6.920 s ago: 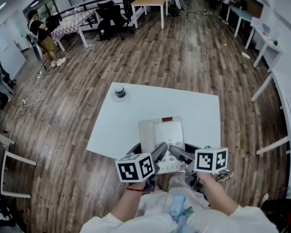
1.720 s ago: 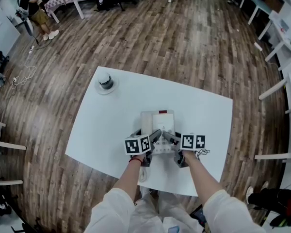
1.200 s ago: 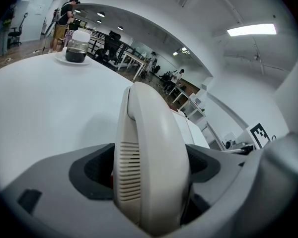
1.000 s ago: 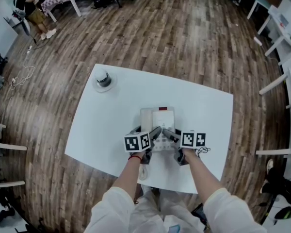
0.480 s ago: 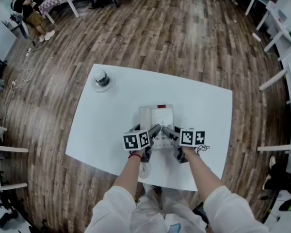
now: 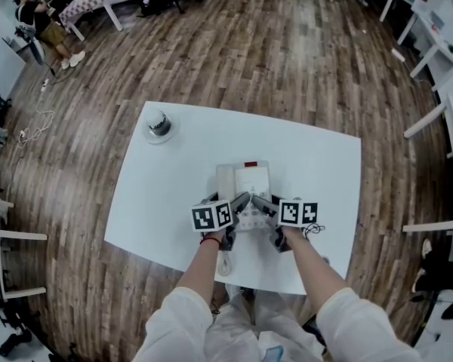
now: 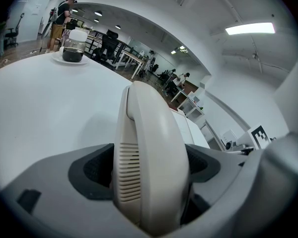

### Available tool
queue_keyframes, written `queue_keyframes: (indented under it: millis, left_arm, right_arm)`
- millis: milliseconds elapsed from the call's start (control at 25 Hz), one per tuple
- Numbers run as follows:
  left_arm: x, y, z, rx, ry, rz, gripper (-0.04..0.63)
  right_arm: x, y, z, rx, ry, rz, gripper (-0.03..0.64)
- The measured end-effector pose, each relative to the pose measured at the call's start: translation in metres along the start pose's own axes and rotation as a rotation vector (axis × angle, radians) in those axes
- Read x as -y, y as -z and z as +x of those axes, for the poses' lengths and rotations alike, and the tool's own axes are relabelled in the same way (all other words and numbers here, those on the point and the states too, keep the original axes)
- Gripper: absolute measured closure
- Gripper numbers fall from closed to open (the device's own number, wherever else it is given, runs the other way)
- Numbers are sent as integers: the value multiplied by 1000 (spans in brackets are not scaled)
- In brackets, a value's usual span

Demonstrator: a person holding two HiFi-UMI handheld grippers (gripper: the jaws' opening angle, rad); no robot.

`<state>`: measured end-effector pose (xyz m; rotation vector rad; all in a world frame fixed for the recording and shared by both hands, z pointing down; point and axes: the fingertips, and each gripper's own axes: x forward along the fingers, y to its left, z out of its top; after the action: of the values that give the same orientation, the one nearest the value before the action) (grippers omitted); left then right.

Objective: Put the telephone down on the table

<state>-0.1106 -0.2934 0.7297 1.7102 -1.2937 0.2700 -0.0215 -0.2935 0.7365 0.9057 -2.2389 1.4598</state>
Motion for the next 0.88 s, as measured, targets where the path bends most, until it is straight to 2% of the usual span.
queue_keyframes:
  millis: [240,880]
  left_arm:
    - [0,-2,1,-31,12,26,186]
    - [11,-8,14,-197,132,193,183]
  right_arm:
    - [-1,-1,0,65,38,5,339]
    - [2,7,-10,220,143,140,341]
